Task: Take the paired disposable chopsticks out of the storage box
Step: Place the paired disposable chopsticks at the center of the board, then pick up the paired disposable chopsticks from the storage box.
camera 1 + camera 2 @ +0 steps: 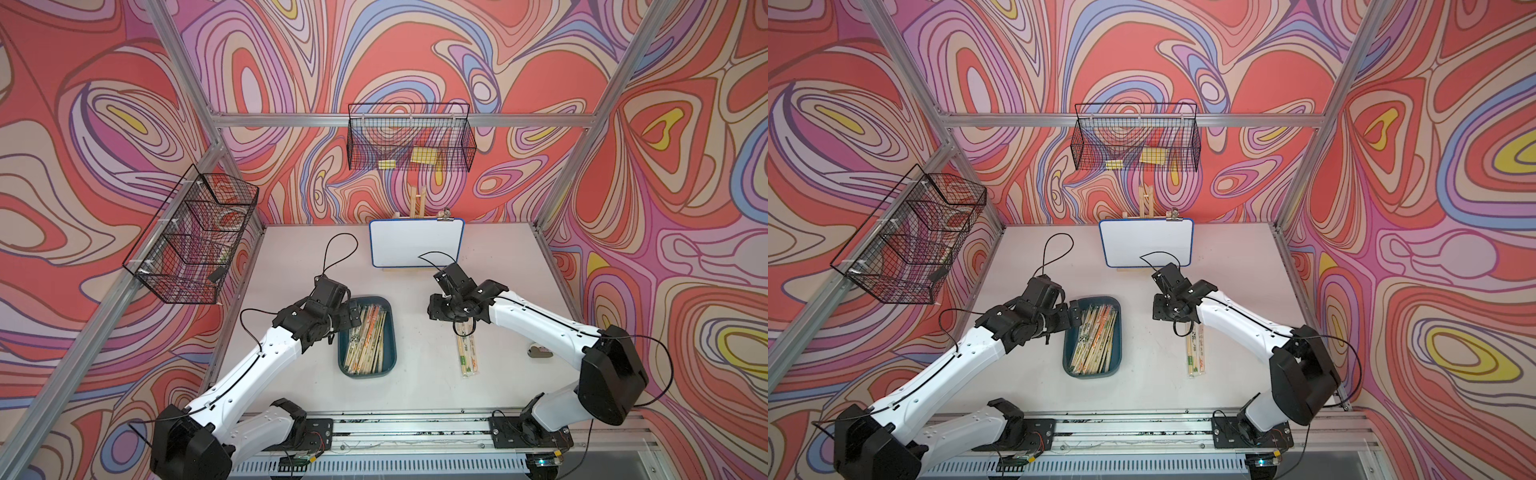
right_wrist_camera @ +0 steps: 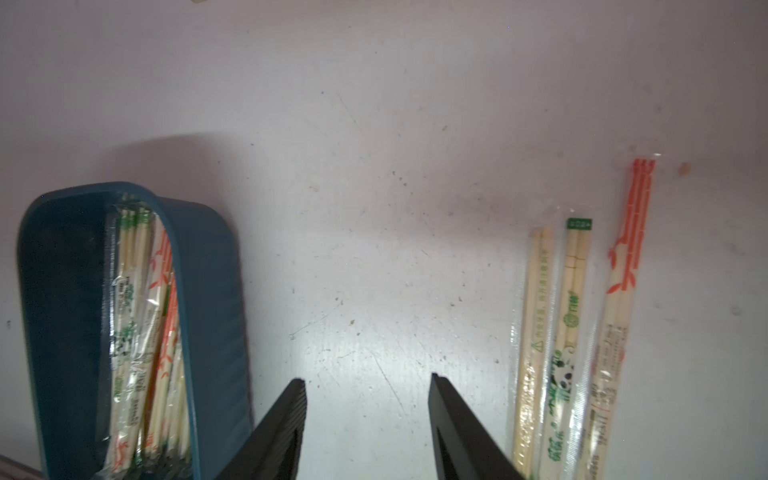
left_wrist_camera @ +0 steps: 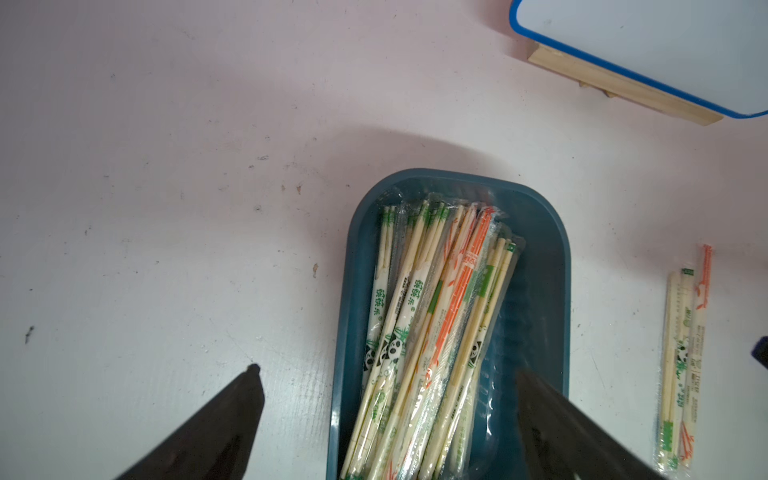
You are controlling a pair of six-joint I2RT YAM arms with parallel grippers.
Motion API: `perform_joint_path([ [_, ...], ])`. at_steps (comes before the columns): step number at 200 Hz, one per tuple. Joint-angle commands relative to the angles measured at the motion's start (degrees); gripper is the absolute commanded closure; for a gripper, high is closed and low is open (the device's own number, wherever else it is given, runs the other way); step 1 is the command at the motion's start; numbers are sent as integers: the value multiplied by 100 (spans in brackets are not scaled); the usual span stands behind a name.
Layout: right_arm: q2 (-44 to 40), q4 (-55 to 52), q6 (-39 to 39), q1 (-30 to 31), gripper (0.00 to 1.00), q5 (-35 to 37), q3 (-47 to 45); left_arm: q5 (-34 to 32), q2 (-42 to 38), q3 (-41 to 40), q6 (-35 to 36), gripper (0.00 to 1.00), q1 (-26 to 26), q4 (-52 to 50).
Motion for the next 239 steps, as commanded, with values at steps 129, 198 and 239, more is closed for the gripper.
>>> perform_joint_path([
  [129, 1145, 837, 1236, 1568, 46, 85, 1447, -21, -243, -160, 509, 0, 1106, -184],
  [198, 2301, 949, 1902, 2058, 49, 276, 2097, 4, -267, -226, 506, 0, 1303, -151],
  [239, 2728, 916, 2062, 2090, 53, 320, 2261, 82, -263, -271, 466, 0, 1331, -130],
])
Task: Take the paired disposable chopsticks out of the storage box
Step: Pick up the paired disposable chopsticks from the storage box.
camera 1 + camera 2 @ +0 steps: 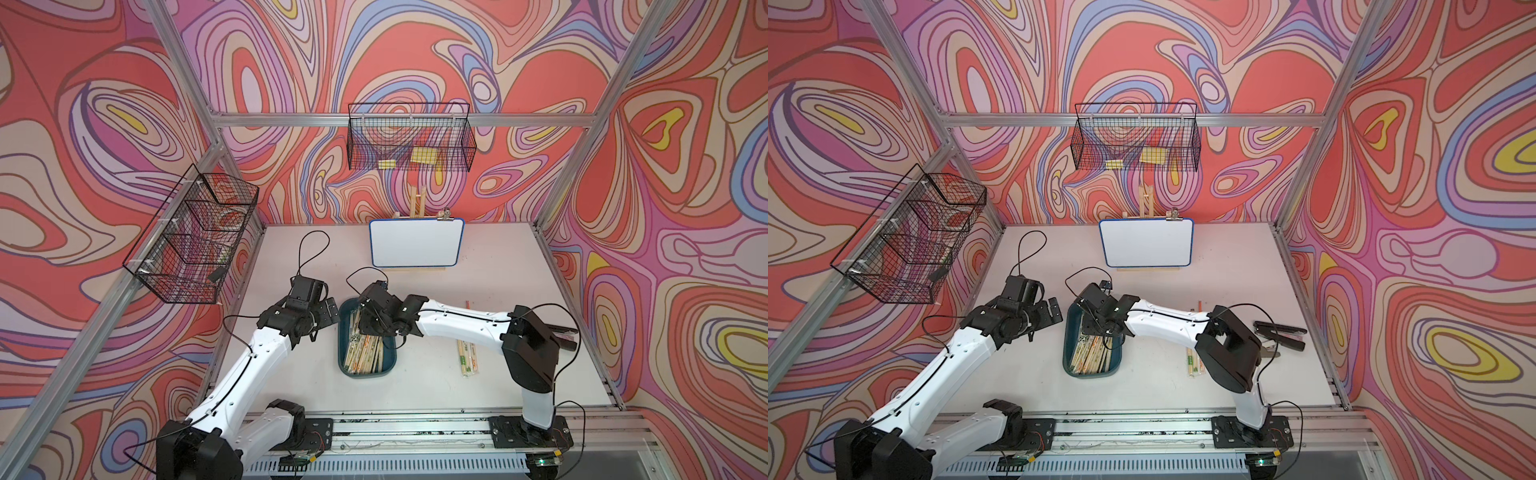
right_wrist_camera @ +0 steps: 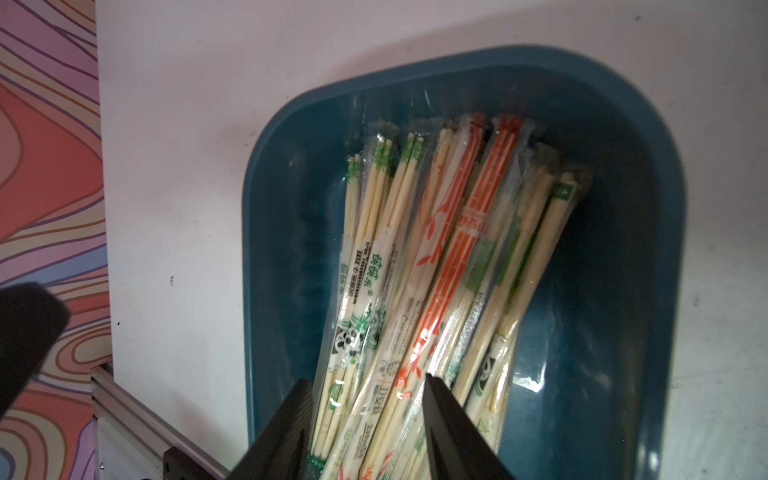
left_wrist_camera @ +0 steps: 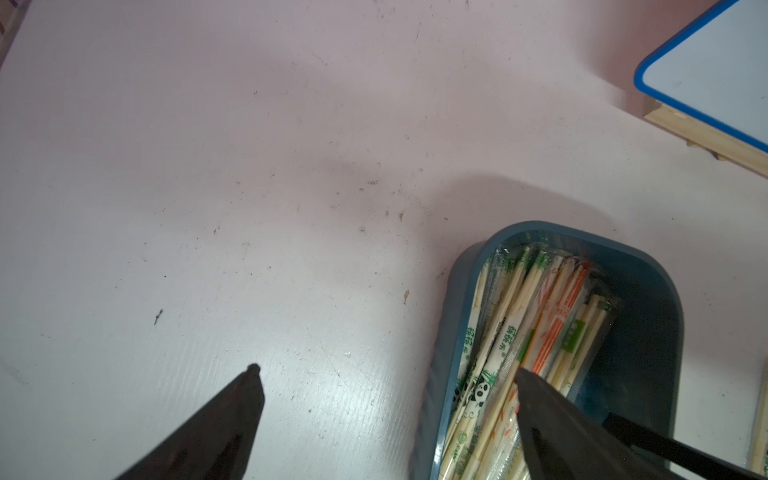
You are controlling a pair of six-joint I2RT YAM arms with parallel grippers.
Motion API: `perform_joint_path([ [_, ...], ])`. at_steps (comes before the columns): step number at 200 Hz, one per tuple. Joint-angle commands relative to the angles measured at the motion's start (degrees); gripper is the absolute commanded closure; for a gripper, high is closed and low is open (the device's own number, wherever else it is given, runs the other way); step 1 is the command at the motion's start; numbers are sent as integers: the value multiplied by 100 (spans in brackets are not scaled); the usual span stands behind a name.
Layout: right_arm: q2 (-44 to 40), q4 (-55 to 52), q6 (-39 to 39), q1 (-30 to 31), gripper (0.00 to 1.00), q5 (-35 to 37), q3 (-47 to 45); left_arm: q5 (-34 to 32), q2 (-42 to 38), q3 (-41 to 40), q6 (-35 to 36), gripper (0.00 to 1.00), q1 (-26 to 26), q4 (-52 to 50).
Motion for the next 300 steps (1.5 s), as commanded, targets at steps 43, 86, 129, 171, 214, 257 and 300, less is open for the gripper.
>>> perform_joint_path([
  [43, 419, -10, 198, 22, 55, 91, 254, 168, -122, -95, -11, 0, 44, 35],
  [86, 689, 6, 185, 23, 61, -13, 407, 237, -117, -163, -53, 0, 44, 85],
  [129, 925, -12, 191, 21, 66, -112, 527, 274, -144, -214, -64, 0, 44, 124],
  [171, 1093, -54, 198, 28, 67, -129, 597, 296, -131, -252, -75, 0, 48, 160],
  [214, 1062, -71, 204, 22, 74, -135, 555, 329, -138, -288, -113, 0, 44, 194],
  [257, 812, -37, 224, 21, 76, -91, 298, 380, -114, -314, -143, 0, 46, 243],
  [300, 614, 60, 255, 22, 77, -89, 94, 388, -122, -314, -151, 0, 42, 258],
])
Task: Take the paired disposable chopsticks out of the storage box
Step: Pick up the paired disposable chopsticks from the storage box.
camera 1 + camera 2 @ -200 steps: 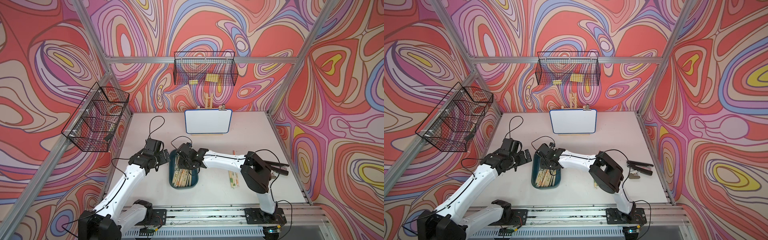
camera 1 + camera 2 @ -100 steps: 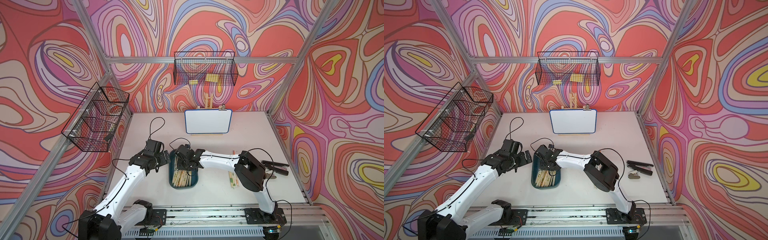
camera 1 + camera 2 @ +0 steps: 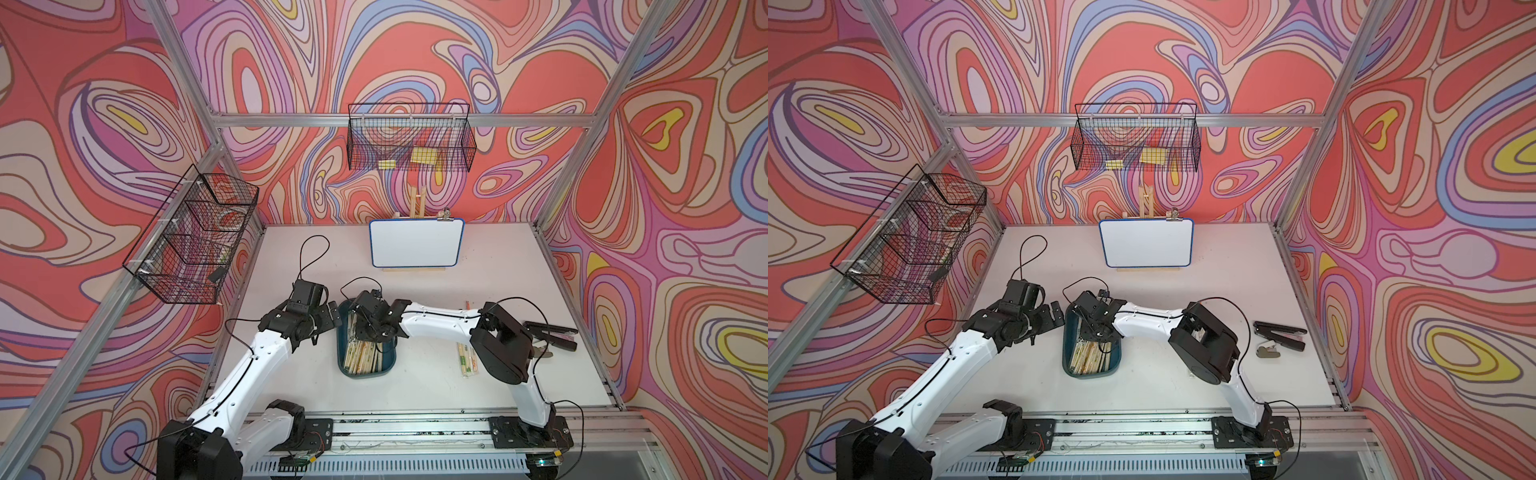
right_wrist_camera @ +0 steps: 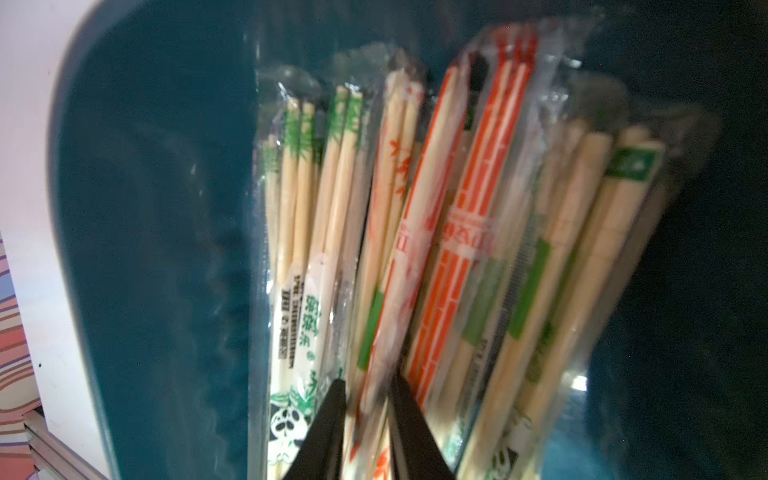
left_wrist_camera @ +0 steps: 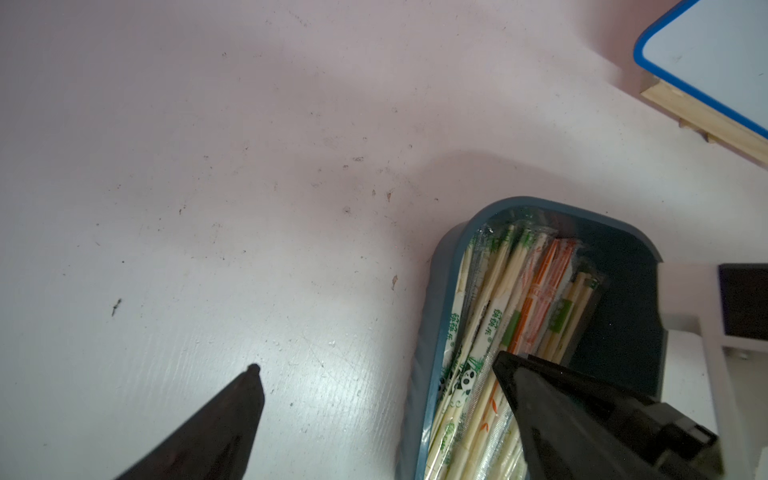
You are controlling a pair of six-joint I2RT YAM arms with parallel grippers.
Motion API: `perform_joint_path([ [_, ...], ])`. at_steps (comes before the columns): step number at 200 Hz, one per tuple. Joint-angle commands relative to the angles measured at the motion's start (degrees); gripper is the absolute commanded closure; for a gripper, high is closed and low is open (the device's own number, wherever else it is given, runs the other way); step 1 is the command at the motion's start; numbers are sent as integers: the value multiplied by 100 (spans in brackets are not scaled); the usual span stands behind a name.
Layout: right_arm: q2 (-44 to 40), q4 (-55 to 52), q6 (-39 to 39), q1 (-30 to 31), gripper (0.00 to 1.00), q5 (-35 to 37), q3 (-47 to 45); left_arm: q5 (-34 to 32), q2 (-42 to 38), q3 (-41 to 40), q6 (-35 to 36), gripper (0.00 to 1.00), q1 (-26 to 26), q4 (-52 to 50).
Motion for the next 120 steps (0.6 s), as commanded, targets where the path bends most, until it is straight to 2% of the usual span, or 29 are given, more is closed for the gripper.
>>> perform_joint_path([
  [1, -219, -31, 56, 28, 77, 39, -172, 30, -78, -54, -45, 0, 36, 80],
  [120, -438, 198, 68, 23, 75, -7, -386, 86, -61, -54, -54, 0, 37, 121],
])
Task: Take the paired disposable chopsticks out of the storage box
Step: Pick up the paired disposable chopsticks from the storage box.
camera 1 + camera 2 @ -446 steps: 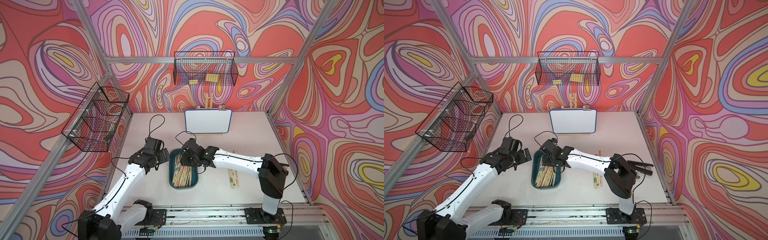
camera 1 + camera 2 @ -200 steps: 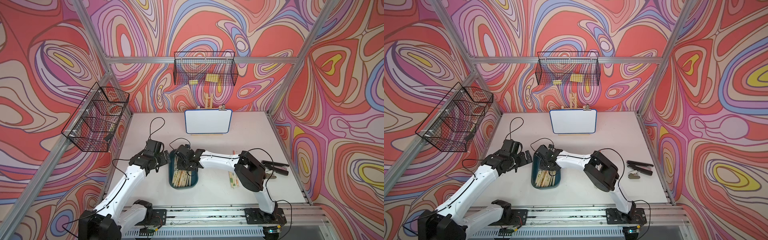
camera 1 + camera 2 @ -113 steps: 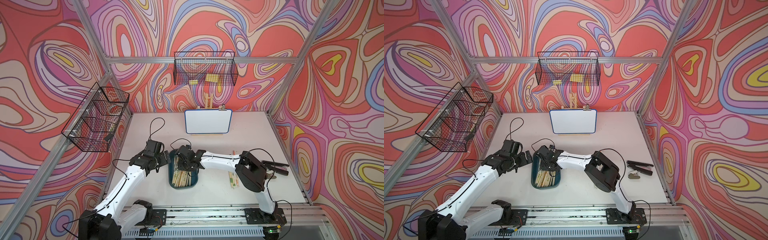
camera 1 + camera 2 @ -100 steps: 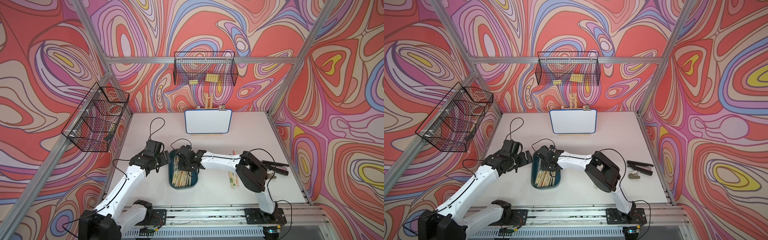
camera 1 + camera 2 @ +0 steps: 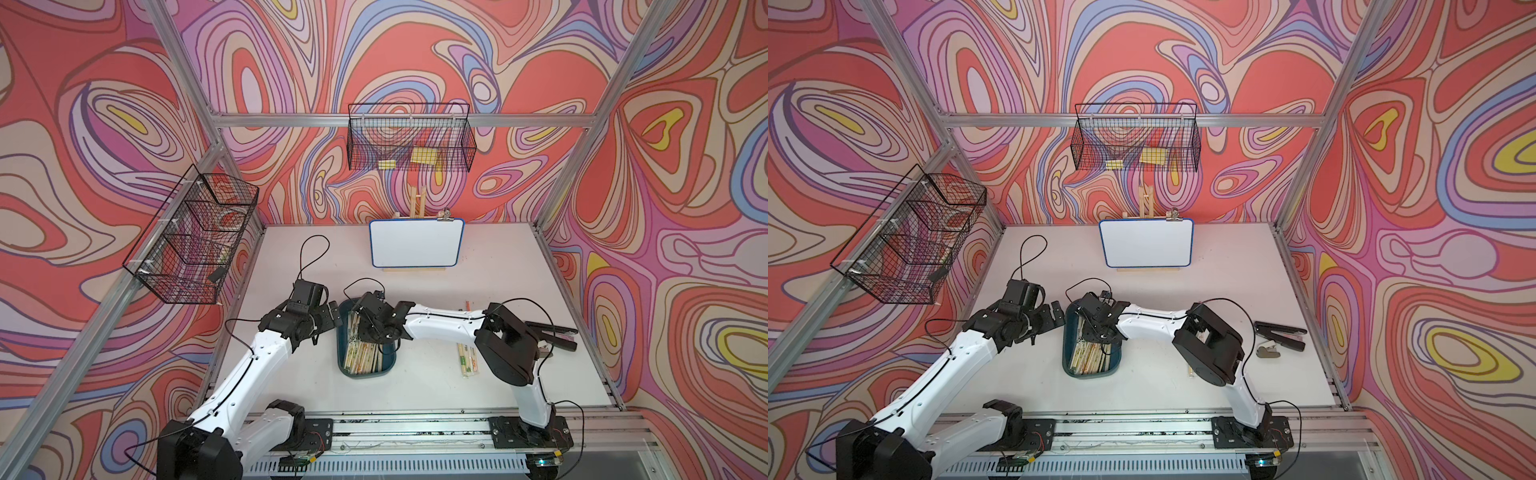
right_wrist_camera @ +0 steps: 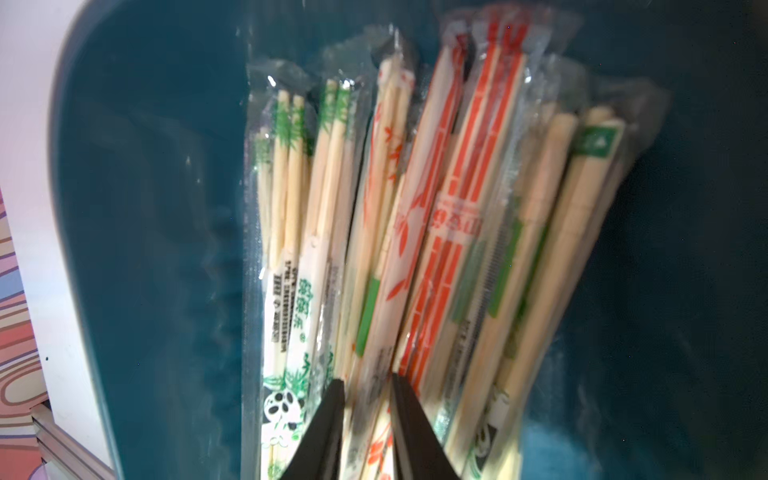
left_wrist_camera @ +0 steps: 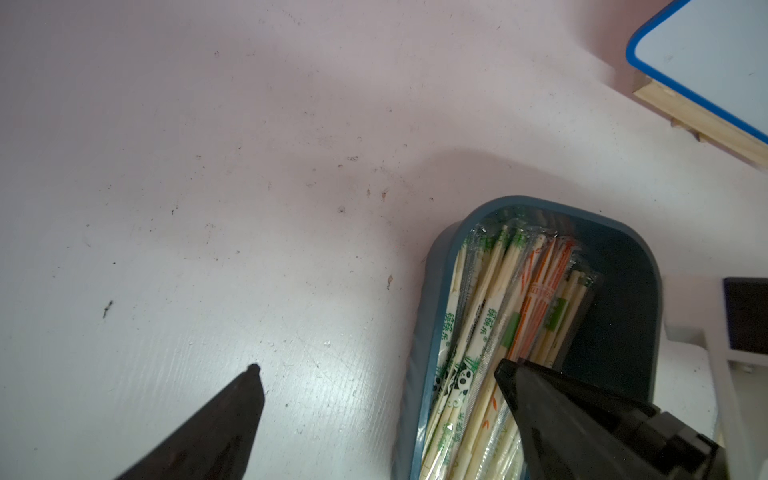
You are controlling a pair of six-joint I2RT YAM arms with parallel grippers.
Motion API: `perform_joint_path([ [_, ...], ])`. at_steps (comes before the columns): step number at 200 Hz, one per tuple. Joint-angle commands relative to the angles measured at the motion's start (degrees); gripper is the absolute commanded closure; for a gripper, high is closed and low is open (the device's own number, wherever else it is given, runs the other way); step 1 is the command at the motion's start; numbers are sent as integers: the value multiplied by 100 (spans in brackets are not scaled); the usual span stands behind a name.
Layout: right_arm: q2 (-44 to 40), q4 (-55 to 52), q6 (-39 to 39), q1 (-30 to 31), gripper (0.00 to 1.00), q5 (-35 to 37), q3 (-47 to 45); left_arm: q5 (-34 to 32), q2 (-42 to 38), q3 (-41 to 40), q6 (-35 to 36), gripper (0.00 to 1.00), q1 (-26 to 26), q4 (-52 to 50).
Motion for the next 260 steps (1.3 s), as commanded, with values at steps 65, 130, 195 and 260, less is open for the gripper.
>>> perform_joint_path([
  [65, -222, 90, 17, 26, 85, -51, -121, 37, -35, -54, -61, 0, 38, 100],
  [130, -252, 92, 9, 22, 100, -99, -186, 55, -63, -63, -70, 0, 40, 97],
  [195, -702, 60, -49, 22, 100, 70, -299, 155, -70, -37, -62, 0, 40, 101],
  [260, -915, -62, -162, 22, 100, 165, -271, 367, 42, 8, -17, 0, 37, 166],
])
